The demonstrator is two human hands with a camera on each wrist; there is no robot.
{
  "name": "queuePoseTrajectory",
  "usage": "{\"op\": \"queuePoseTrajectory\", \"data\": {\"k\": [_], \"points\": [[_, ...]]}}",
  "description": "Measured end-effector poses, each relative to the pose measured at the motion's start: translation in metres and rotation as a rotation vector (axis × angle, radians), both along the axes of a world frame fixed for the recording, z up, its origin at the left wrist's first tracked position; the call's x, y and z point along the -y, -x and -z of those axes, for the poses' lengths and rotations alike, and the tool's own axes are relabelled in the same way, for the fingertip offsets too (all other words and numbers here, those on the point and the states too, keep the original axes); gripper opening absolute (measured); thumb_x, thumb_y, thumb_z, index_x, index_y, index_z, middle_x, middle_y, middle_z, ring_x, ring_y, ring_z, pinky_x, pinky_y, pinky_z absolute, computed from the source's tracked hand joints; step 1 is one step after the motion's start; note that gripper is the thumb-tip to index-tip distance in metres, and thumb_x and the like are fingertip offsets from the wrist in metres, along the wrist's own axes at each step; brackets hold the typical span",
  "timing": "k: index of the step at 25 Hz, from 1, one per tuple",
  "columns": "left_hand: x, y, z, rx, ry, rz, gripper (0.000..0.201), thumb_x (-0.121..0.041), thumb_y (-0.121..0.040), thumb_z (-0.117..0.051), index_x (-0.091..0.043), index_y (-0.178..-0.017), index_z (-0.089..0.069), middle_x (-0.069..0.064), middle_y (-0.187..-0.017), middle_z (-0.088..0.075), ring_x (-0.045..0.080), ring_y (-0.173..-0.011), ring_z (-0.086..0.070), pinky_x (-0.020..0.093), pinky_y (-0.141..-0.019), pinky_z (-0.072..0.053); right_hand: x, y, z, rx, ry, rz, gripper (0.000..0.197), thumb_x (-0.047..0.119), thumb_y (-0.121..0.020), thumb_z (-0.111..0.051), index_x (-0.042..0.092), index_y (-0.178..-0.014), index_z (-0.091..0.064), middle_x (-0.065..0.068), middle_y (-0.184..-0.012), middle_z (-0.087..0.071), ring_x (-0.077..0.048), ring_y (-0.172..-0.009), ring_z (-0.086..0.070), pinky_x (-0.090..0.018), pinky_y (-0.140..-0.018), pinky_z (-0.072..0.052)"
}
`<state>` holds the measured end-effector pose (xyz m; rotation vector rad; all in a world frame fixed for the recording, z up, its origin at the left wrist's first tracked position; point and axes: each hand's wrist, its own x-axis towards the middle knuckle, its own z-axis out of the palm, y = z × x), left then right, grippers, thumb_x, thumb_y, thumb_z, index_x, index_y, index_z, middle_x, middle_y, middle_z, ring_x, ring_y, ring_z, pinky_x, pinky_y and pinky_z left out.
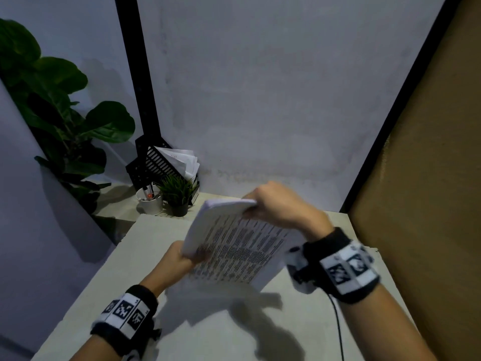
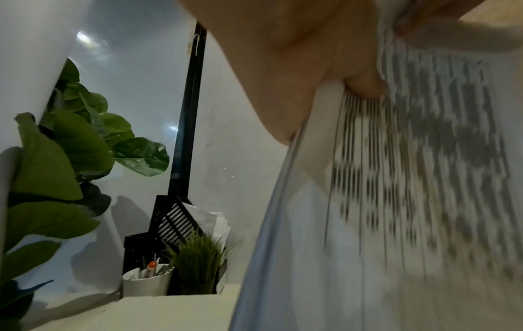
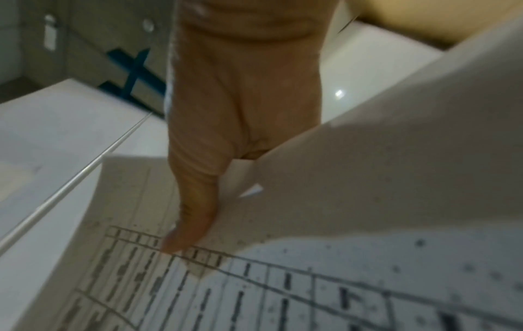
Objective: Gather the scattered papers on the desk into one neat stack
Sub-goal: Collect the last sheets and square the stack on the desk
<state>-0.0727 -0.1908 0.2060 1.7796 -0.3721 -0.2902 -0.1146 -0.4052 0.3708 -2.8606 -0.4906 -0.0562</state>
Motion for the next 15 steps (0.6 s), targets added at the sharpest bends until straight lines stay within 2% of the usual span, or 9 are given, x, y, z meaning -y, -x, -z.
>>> {"op": "queuePoseTrajectory", "data": {"k": [2,4,6,8,10,11,12,14,15], "points": [[-0.014,0.000,0.008,-0.042,-0.052,0.069,0.054,-0.056,-0.046,-0.073,-0.017,-0.083,-0.072,0.016,-0.085,-0.073,0.028,-0.081,-0.068,0.038,-0.075,-0.057,0.037,0.012,-0.011,0.039,-0.175,0.033,0.011,0.020,-0.079,-0.071,0.011,-0.085,-0.075,0.011,-0.060,-0.067,-0.002,-0.067,-0.056,-0.024,-0.056,-0.035],[-0.028,0.000,0.009,-0.051,-0.030,0.132,0.052,-0.058,-0.047,-0.075,-0.019,-0.083,-0.076,0.008,-0.086,-0.076,0.024,-0.081,-0.070,0.030,-0.072,-0.058,0.072,0.024,-0.009,0.040,-0.407,0.101,0.010,0.014,-0.076,-0.073,0.014,-0.067,-0.072,0.026,-0.045,-0.054,0.008,-0.061,-0.048,-0.016,-0.052,-0.035],[-0.034,-0.002,0.004,-0.076,0.089,0.078,0.052,-0.053,-0.042,-0.079,-0.017,-0.080,-0.076,0.002,-0.083,-0.077,0.024,-0.081,-0.071,0.024,-0.068,-0.058,0.098,0.033,0.007,0.026,-0.605,0.199,0.019,0.017,-0.072,-0.076,0.022,-0.057,-0.065,0.018,-0.052,-0.054,0.005,-0.058,-0.047,-0.023,-0.057,-0.039],[-0.032,-0.006,0.002,-0.124,0.296,0.002,0.067,-0.051,-0.035,-0.085,-0.013,-0.088,-0.071,0.004,-0.084,-0.076,0.023,-0.080,-0.071,0.025,-0.067,-0.059,0.110,0.038,0.031,0.009,-0.791,0.278,0.021,0.037,-0.058,-0.080,0.019,-0.058,-0.070,0.009,-0.061,-0.063,-0.004,-0.064,-0.055,-0.028,-0.062,-0.044],[-0.022,-0.005,-0.005,-0.175,0.509,-0.019,0.058,-0.037,-0.048,-0.085,-0.015,-0.098,-0.067,0.005,-0.093,-0.075,0.022,-0.086,-0.071,0.032,-0.070,-0.060,0.113,0.040,0.061,0.001,-1.012,0.344,0.045,0.057,-0.039,-0.082,0.022,-0.066,-0.077,0.011,-0.066,-0.072,-0.005,-0.065,-0.064,-0.023,-0.063,-0.053],[-0.016,-0.005,-0.005,-0.169,0.538,-0.041,0.054,-0.033,-0.053,-0.083,-0.015,-0.101,-0.065,0.006,-0.097,-0.075,0.023,-0.089,-0.070,0.035,-0.072,-0.060,0.111,0.041,0.076,0.024,-1.115,0.374,0.047,0.059,-0.037,-0.082,0.023,-0.067,-0.077,0.012,-0.066,-0.074,-0.003,-0.064,-0.067,-0.018,-0.061,-0.054],[-0.009,-0.005,-0.005,-0.132,0.518,-0.079,0.058,-0.037,-0.053,-0.082,-0.015,-0.103,-0.064,0.008,-0.100,-0.074,0.024,-0.091,-0.070,0.037,-0.075,-0.059,0.106,0.043,0.091,0.050,-1.194,0.406,0.039,0.053,-0.044,-0.082,0.021,-0.066,-0.076,0.014,-0.064,-0.073,0.000,-0.062,-0.067,-0.015,-0.059,-0.053],[0.002,-0.003,-0.002,-0.057,0.403,-0.238,0.063,-0.047,-0.052,-0.081,-0.014,-0.103,-0.064,0.007,-0.098,-0.074,0.021,-0.090,-0.070,0.038,-0.077,-0.059,0.091,0.046,0.115,0.092,-1.288,0.450,0.006,0.022,-0.070,-0.075,0.022,-0.075,-0.071,0.019,-0.062,-0.072,0.004,-0.062,-0.067,-0.014,-0.058,-0.052],[0.006,-0.001,0.001,-0.033,0.397,-0.293,0.047,-0.040,-0.061,-0.080,-0.016,-0.098,-0.064,0.001,-0.092,-0.075,0.014,-0.085,-0.070,0.033,-0.074,-0.059,0.086,0.047,0.129,0.123,-1.307,0.479,0.015,0.008,-0.078,-0.068,0.022,-0.080,-0.068,0.021,-0.063,-0.072,0.005,-0.063,-0.067,-0.013,-0.059,-0.052]]}}
